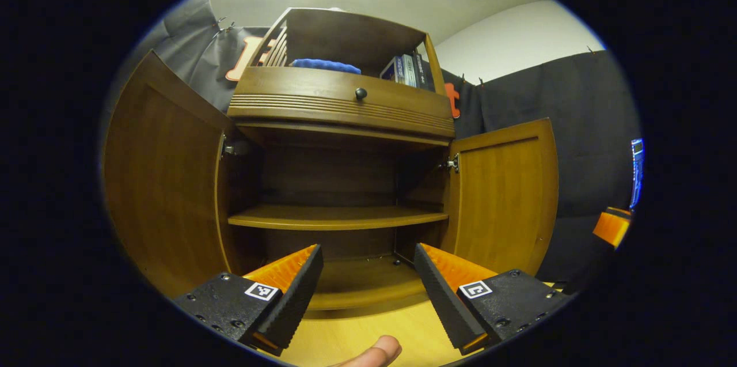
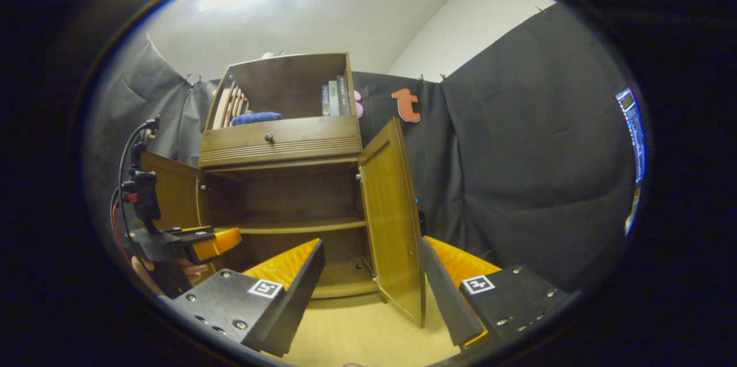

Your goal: Open the right door of the double-door shoe cabinet with the right hand, and open the left door with the left hand.

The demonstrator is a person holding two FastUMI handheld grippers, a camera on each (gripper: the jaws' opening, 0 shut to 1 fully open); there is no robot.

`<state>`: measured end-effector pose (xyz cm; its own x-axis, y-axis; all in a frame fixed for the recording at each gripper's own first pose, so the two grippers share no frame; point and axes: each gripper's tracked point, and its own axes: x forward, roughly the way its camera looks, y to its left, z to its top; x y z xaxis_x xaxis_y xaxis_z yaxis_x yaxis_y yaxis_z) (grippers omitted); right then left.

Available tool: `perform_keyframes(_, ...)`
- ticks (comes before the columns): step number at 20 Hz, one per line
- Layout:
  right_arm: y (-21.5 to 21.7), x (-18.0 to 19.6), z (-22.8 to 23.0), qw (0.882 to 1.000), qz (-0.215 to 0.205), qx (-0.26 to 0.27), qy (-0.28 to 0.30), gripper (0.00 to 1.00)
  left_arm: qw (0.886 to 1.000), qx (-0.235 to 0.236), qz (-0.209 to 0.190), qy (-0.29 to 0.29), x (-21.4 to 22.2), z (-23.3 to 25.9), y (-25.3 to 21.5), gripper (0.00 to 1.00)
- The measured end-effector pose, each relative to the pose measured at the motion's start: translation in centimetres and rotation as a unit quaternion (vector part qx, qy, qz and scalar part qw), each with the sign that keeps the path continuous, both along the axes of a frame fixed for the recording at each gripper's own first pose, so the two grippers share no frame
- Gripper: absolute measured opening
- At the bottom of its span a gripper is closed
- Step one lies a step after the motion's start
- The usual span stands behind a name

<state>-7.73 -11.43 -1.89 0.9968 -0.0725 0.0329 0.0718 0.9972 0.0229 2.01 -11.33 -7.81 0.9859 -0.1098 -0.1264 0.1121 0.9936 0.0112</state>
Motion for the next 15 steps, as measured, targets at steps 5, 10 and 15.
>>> perform_keyframes(5, 2.3, 3.7, 1.1, 1.000, 0.019, -0.009, -0.006, 0.97, 0.999, 0.035, 0.014, -0.007, 2.4, -0.9, 0.9, 0.98)
perform_keyframes(10, 7.0, 7.8, -0.9, 0.998, 0.054, -0.009, -0.003, 0.97, 0.998, 0.027, 0.064, -0.001, 4.6, -1.3, 4.2, 0.97)
perform_keyframes(15, 9.3, 8.4, -3.9, 0.999, 0.047, 0.004, 0.027, 1.00, 0.998, 0.029, 0.057, 0.026, 5.4, -2.7, 4.1, 0.93)
